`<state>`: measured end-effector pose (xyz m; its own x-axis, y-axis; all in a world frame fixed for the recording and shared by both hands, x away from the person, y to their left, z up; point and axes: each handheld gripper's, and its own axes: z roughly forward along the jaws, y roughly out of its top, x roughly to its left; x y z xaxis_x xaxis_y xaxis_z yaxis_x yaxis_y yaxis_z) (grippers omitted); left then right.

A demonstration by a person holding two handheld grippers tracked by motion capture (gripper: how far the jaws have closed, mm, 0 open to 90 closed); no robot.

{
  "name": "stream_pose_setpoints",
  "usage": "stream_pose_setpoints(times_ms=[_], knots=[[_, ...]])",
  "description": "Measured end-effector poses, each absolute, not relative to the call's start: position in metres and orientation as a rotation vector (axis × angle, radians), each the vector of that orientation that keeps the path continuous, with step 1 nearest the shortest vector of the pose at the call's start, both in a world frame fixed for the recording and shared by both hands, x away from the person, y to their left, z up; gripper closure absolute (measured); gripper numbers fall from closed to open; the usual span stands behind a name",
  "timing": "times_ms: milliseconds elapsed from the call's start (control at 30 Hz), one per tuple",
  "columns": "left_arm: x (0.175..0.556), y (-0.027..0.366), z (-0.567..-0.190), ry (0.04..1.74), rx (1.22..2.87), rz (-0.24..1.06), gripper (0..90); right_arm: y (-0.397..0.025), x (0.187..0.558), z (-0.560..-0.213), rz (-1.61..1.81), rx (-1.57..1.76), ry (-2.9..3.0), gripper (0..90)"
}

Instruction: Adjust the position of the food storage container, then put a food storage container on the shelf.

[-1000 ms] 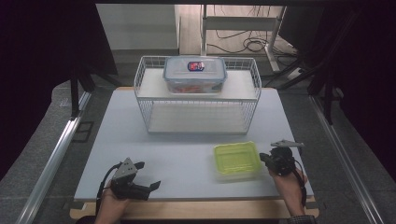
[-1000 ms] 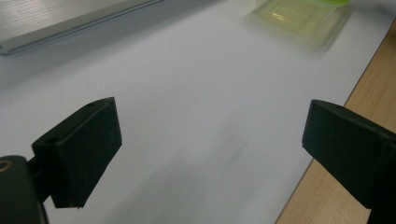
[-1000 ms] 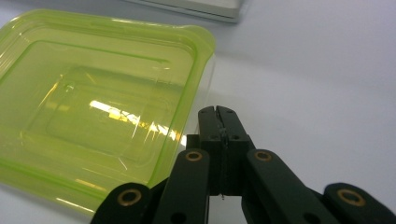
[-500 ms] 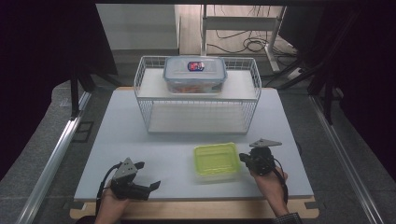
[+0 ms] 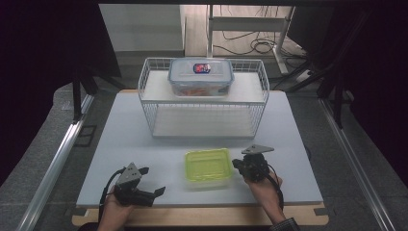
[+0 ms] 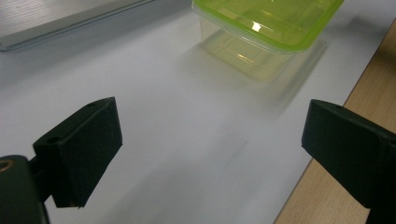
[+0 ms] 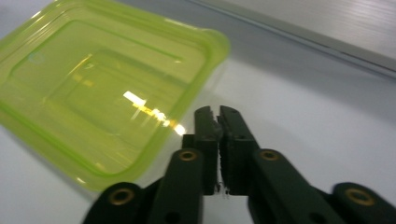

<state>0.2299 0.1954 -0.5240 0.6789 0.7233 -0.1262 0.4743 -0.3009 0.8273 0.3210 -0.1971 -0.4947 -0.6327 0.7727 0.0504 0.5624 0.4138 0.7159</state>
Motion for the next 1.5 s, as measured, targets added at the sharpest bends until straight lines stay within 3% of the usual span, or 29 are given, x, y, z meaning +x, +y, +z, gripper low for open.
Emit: stream_pose_setpoints(times_ms=[100, 233, 400, 500, 733, 1500], knots=[[0.23, 0.195, -0.524, 0.929, 1.962, 0.333, 5.0, -0.207, 0.323, -0.492, 1.07, 1.181, 2.382, 69.1], [0.23, 0.195, -0.524, 0.93, 1.964, 0.33, 5.0, -0.219, 0.323, -0.492, 1.14, 1.228, 2.384, 58.4], [0.23, 0.195, -0.525, 0.931, 1.965, 0.328, 5.0, -0.229, 0.324, -0.489, 1.238, 1.312, 2.36, 48.2], [0.23, 0.196, -0.525, 0.932, 1.964, 0.328, 5.0, -0.233, 0.324, -0.488, 1.318, 1.353, 2.347, 46.4], [0.23, 0.195, -0.524, 0.931, 1.968, 0.337, 5.1, -0.225, 0.323, -0.493, 1.41, 1.432, 2.35, 46.8], [0.229, 0.194, -0.524, 0.923, 1.974, 0.34, 5.1, -0.209, 0.352, -0.516, 1.551, 1.867, 2.37, 75.4]])
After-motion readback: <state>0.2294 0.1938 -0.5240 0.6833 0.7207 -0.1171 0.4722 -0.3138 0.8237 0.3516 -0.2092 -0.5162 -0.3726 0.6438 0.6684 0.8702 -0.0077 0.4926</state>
